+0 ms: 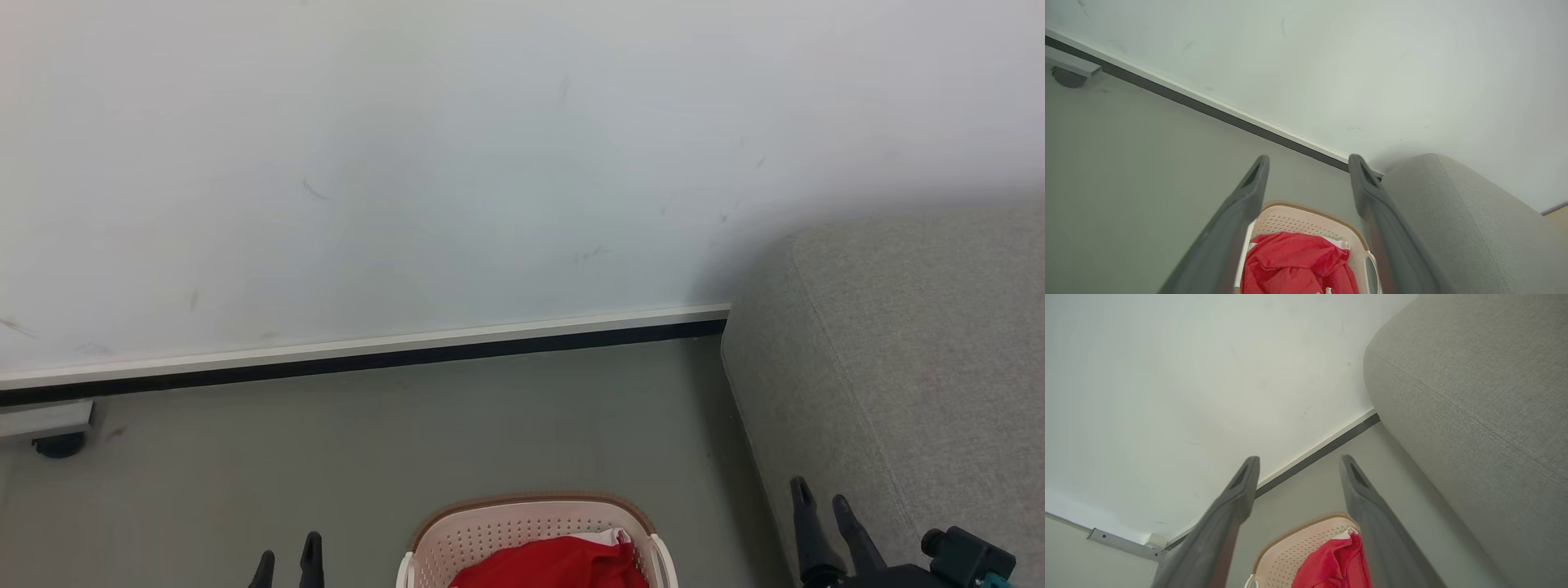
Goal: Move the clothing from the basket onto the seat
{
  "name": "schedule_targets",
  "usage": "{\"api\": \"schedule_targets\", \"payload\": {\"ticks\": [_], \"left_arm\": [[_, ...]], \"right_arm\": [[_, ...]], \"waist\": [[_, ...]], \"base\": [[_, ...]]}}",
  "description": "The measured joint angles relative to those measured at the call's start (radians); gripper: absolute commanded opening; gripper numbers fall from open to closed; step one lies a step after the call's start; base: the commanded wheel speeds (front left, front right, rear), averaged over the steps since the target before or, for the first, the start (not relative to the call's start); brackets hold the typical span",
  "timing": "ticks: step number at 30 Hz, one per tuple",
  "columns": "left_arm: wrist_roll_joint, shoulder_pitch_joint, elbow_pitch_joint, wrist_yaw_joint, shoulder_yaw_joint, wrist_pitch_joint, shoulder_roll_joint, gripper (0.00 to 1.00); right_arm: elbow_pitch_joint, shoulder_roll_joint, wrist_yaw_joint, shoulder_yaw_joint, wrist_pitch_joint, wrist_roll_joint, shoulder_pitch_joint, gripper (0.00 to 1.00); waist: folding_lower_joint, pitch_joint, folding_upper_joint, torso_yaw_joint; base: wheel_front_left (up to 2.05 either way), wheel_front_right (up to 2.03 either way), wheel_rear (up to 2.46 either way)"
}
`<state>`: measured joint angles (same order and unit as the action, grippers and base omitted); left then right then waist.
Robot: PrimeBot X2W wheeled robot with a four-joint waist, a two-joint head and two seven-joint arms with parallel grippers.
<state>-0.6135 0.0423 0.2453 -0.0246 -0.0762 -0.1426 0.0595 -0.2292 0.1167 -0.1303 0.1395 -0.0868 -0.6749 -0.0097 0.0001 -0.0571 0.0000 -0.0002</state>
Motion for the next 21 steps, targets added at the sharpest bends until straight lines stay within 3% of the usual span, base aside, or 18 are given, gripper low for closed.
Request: {"api": "schedule_targets", "payload": {"ticks": [21], "left_arm": [[0.222, -0.017, -0.016, 0.022, -0.003, -0.048, 0.007, 1.00]], "right_arm": [[0.033, -0.028, 0.000, -0.020, 0.025, 0.263, 0.021, 1.00]], "waist": [[0.0000, -0.009, 0.0000, 0.004]], "base": [[0.00, 0.00, 0.00]]}}
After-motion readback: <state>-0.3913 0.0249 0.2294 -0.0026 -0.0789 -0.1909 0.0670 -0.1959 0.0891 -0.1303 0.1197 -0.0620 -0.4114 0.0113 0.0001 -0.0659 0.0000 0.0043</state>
